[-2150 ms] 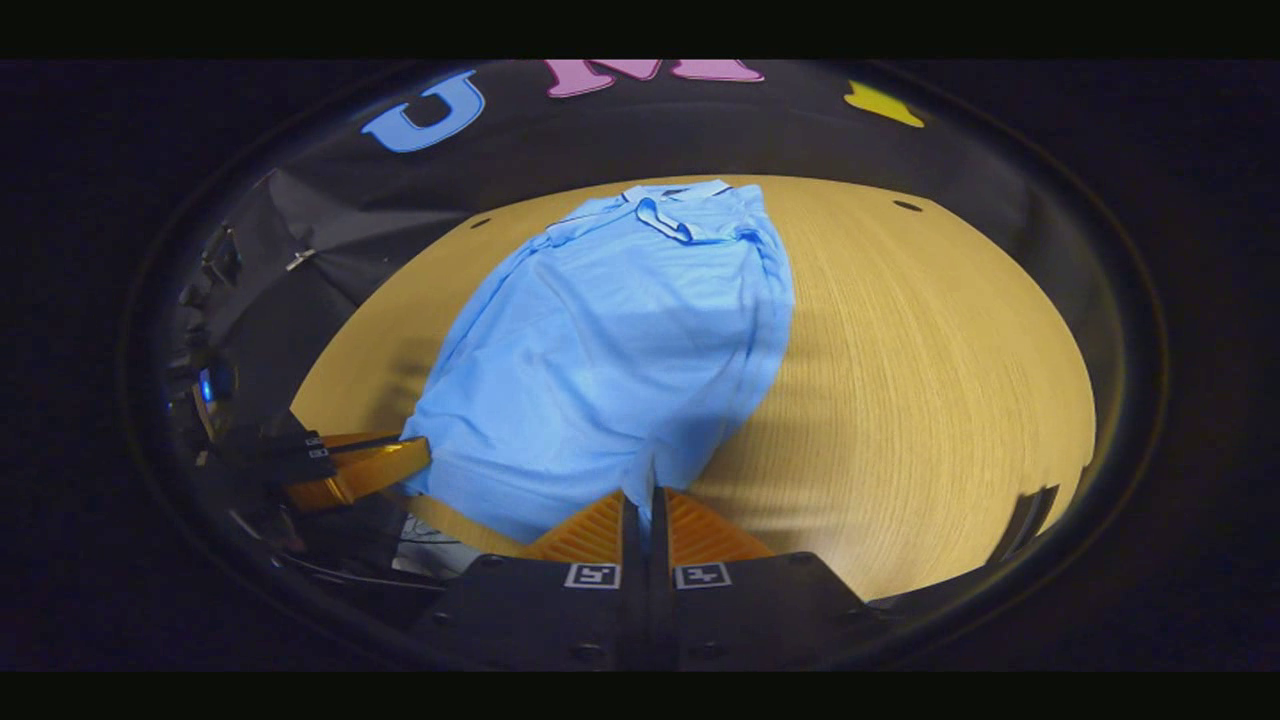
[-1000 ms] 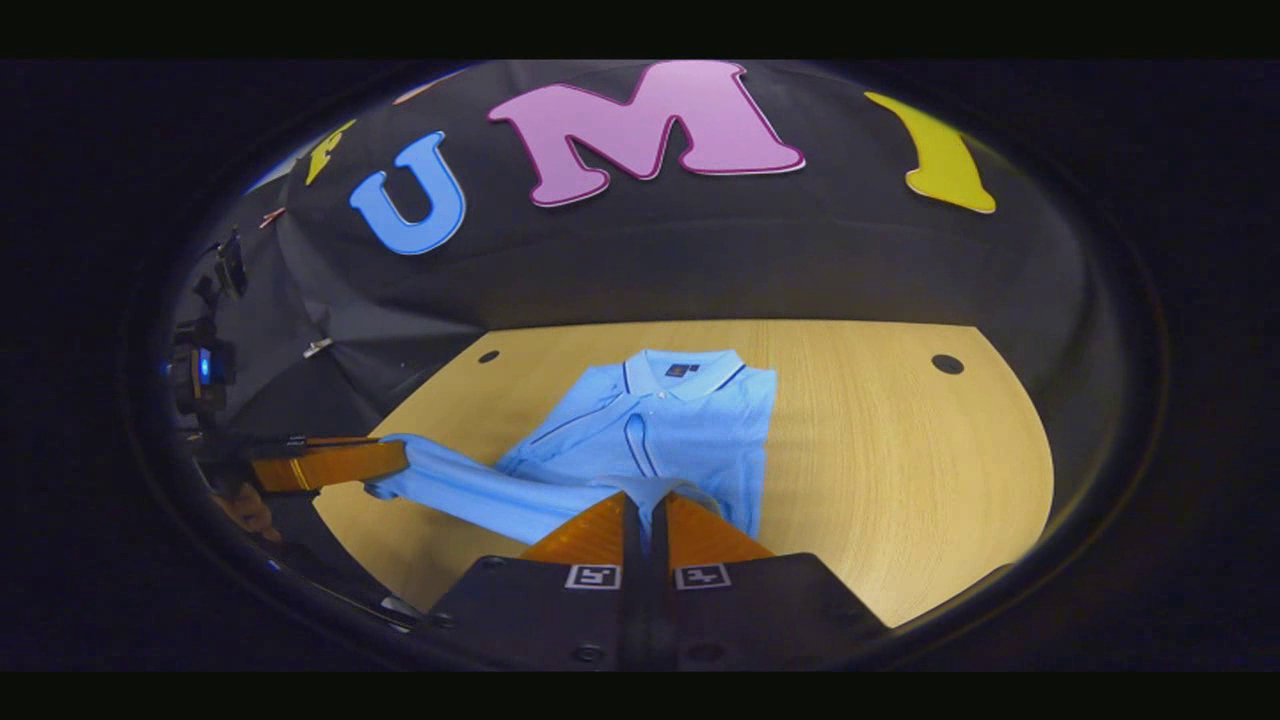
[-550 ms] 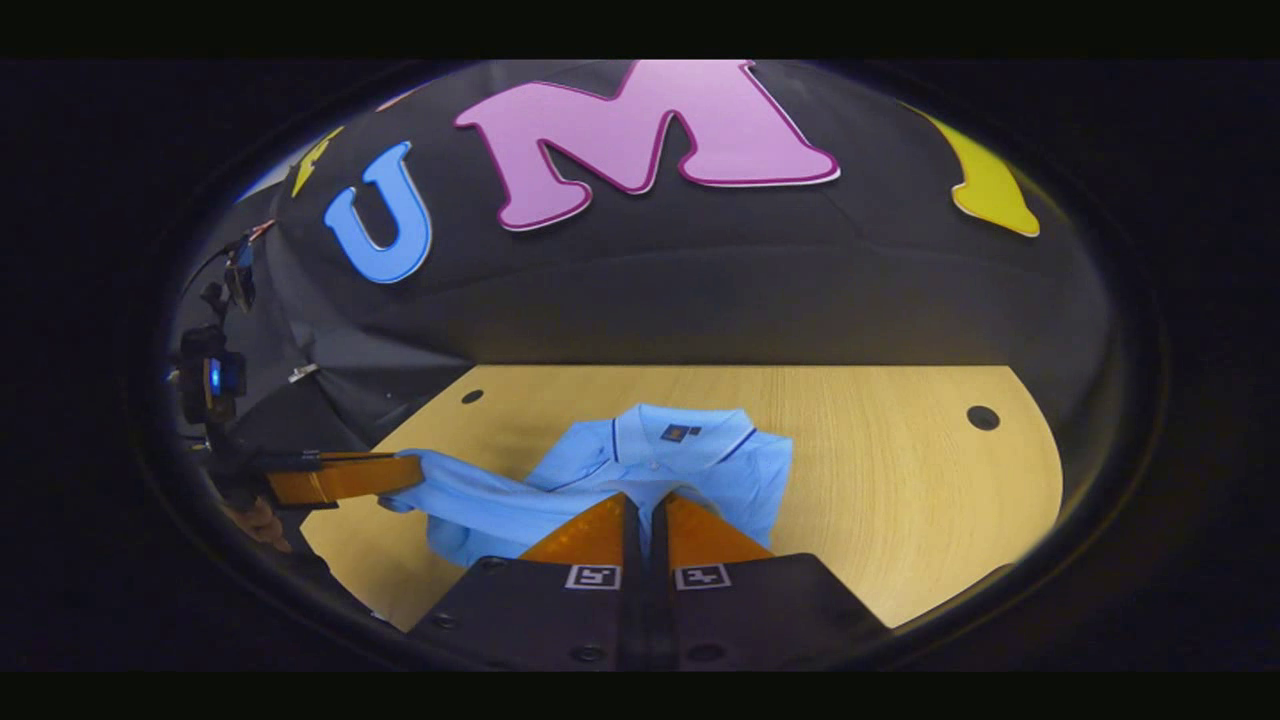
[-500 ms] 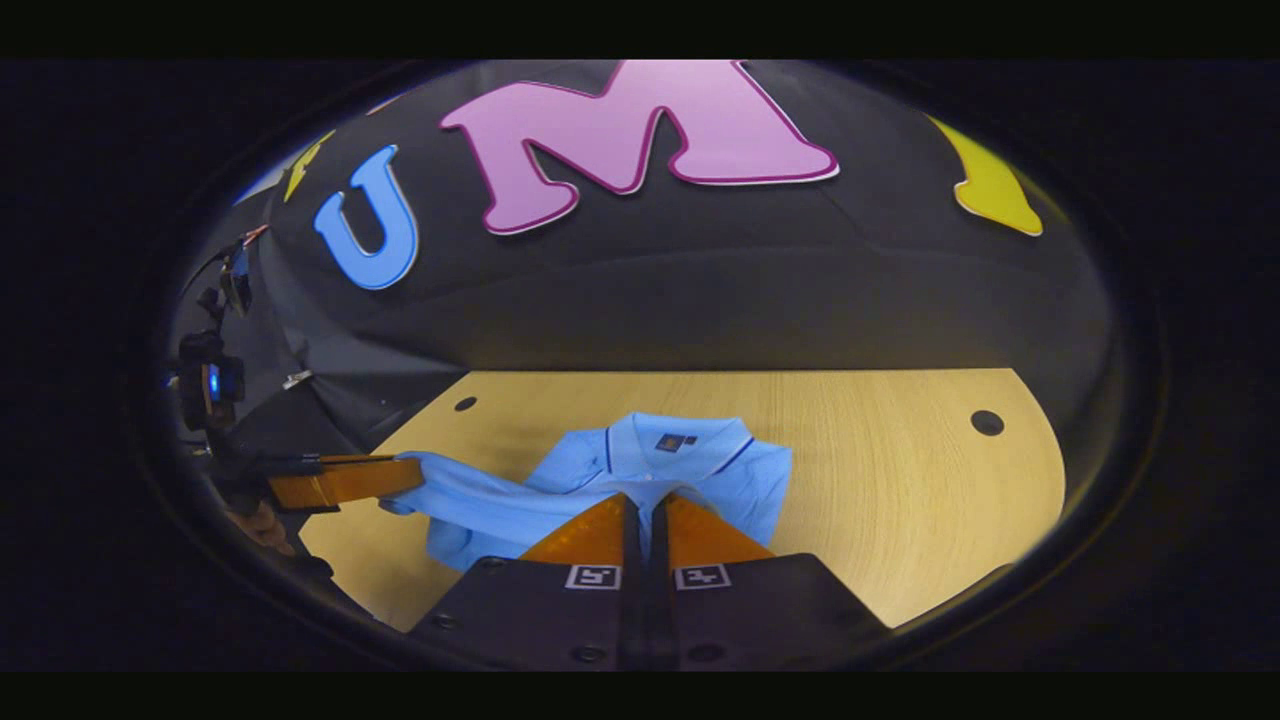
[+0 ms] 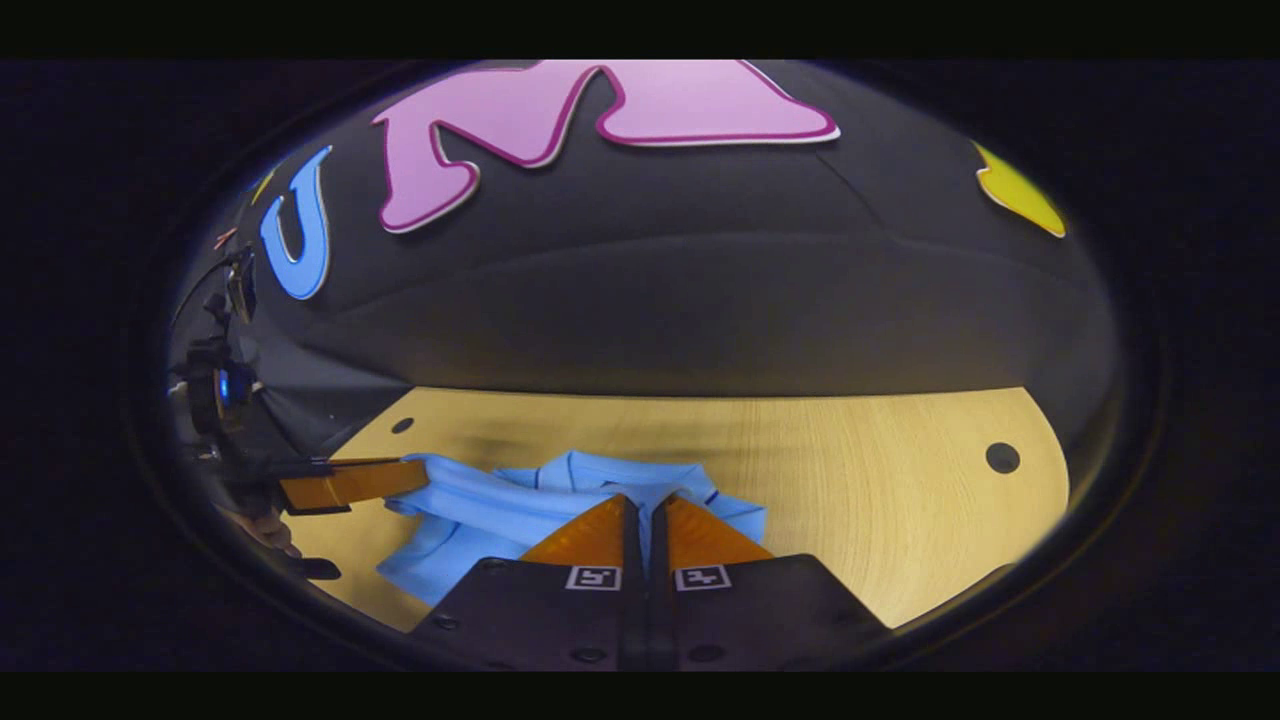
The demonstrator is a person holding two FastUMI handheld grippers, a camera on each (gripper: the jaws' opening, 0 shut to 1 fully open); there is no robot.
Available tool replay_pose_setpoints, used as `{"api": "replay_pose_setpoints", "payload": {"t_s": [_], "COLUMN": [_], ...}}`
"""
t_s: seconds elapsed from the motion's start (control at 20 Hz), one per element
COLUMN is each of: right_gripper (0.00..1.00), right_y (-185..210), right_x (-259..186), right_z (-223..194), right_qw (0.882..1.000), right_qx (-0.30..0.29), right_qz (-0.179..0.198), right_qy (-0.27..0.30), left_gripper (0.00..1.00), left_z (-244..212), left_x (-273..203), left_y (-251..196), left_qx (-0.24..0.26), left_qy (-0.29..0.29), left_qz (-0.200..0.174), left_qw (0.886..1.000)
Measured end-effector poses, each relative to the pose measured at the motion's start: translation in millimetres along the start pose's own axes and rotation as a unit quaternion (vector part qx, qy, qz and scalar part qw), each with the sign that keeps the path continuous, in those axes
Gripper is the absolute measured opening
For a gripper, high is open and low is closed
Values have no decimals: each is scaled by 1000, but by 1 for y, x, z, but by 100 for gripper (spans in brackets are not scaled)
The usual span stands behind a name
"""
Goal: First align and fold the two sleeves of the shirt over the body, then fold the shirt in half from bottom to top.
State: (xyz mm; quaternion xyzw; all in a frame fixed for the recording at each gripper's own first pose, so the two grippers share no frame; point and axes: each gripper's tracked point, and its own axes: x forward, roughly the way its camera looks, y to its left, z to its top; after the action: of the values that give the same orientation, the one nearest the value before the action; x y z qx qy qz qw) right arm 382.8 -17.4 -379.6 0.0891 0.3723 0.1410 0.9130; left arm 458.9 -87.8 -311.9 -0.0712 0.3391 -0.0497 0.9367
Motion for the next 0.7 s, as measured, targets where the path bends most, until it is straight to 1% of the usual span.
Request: {"api": "replay_pose_setpoints", "payload": {"t_s": [0.05,0.1,0.15,0.2,0.25,0.3,0.35,0.4,0.45,0.5,0.6,0.65,0.7], "right_gripper": [5,10,5,5,11,6,2,20,16,23,55,71,87], "right_y": [-2,-6,-10,-15,-21,-24,-28,-32,-34,-35,-41,-41,-41], "right_x": [7,14,21,26,31,34,35,36,34,28,14,6,-4], "right_z": [-6,-10,-14,-19,-22,-27,-31,-32,-33,-31,-26,-23,-19], "right_qw": [1000,1000,1000,999,999,999,998,998,998,998,997,997,996], "right_qx": [0,-4,-10,-18,-24,-25,-23,-19,-18,-18,-26,-27,-29], "right_qz": [-2,-7,-14,-25,-33,-41,-51,-58,-61,-63,-75,-78,-82], "right_qy": [4,7,9,11,15,19,25,25,26,21,9,0,-7], "left_gripper": [1,11,11,6,6,6,7,15,11,29,64,82,100], "left_z": [-2,-4,-7,-10,-13,-14,-15,-16,-11,-11,1,4,10], "left_x": [8,16,24,31,37,41,44,45,43,40,24,24,4], "left_y": [3,4,3,3,4,4,6,10,14,16,14,13,9], "left_qx": [2,2,3,2,1,0,1,8,16,23,30,33,37], "left_qy": [0,1,3,5,7,7,6,2,-2,-7,-32,-44,-59], "left_qz": [1,-1,-4,-7,-8,-5,1,11,16,22,27,26,29], "left_qw": [1000,1000,1000,1000,1000,1000,1000,1000,1000,999,999,998,997]}}
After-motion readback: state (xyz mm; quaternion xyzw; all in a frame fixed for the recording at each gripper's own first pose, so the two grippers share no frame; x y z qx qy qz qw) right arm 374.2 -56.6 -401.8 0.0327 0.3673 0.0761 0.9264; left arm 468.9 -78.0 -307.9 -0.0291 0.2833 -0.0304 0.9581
